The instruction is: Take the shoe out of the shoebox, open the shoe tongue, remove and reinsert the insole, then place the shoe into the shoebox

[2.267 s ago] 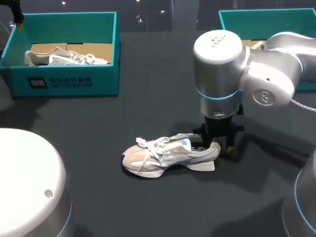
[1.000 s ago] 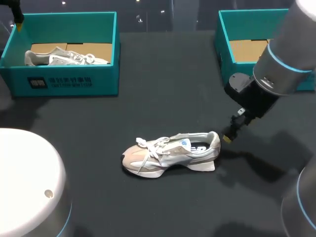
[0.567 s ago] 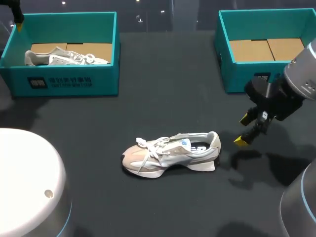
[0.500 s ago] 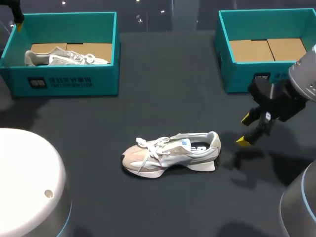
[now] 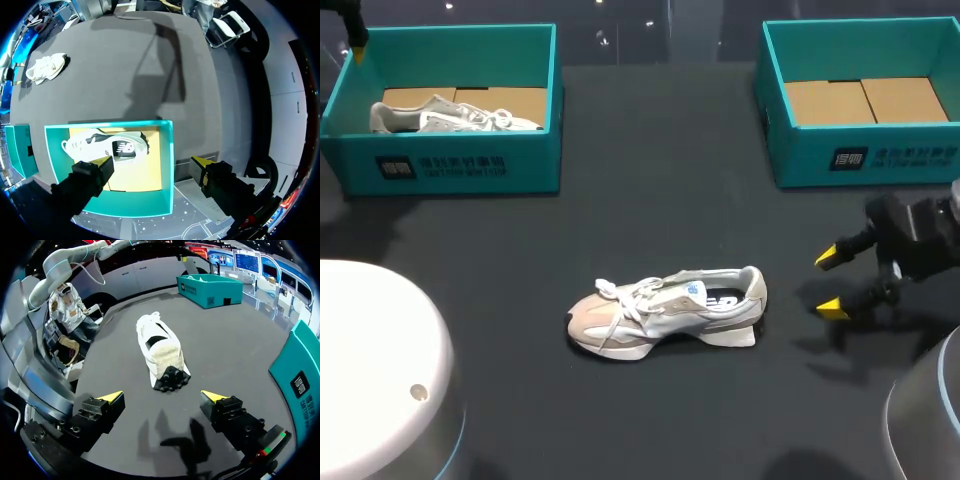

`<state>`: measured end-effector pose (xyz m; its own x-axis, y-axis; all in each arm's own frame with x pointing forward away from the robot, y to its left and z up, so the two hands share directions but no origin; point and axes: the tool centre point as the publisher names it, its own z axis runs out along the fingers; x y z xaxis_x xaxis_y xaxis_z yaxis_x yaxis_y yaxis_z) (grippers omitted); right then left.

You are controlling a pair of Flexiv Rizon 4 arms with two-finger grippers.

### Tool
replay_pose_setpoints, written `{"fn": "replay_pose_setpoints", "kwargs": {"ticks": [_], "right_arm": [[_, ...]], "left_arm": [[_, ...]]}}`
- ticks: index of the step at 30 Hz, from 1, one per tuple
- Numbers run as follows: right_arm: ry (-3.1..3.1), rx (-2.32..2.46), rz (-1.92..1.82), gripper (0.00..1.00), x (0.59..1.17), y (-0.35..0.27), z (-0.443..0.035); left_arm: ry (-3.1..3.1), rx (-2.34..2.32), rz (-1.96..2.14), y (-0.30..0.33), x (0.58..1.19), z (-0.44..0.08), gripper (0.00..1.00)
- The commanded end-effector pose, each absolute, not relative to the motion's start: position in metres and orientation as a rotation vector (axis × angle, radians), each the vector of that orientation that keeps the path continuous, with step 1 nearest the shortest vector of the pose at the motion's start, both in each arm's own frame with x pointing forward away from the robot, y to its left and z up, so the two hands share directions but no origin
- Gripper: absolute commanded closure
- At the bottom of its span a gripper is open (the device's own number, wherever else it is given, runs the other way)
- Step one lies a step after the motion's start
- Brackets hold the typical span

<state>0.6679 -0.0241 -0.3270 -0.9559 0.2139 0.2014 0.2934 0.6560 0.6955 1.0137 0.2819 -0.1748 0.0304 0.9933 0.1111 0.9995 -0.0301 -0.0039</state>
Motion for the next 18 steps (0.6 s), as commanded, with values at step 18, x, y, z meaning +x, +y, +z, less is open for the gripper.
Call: {"fn": "replay_pose_setpoints", "kwargs": {"ticks": [18], "right_arm": [[-2.699, -0.285, -1.561, 0.0, 0.679, -0.044, -0.373]], "left_arm": [[-2.13, -2.197, -0.124, 0.282, 1.012, -0.174, 0.0]]}}
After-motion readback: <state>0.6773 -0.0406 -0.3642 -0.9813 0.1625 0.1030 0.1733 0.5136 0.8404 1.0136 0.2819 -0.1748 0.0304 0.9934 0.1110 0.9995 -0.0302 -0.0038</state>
